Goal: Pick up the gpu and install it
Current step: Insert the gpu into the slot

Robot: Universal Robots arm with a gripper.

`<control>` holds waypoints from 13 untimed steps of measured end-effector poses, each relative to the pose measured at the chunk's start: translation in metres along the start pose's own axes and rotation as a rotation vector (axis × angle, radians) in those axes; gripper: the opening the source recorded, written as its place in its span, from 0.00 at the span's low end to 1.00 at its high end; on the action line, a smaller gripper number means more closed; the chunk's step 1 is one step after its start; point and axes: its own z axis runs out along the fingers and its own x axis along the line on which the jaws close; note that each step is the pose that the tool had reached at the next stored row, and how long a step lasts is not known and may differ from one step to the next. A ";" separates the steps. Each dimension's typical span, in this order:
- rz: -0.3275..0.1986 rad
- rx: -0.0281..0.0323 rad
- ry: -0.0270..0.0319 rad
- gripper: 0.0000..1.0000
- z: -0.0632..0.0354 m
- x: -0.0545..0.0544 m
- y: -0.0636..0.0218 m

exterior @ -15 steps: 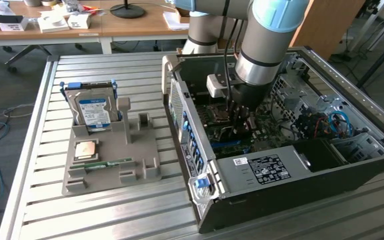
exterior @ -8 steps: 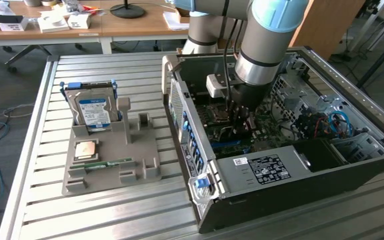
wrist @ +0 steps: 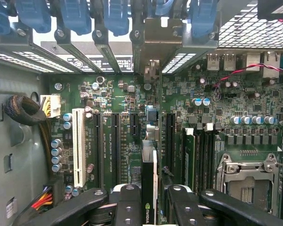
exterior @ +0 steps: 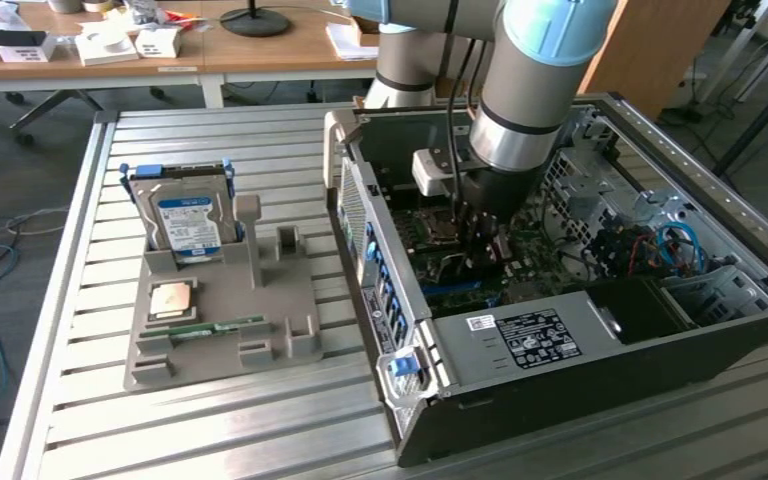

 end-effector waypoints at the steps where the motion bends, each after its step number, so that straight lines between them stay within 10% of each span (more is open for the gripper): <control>1: 0.000 0.0002 -0.0004 0.26 0.0008 0.000 0.0000; 13: 0.000 0.0001 0.0000 0.34 0.0010 0.000 0.0000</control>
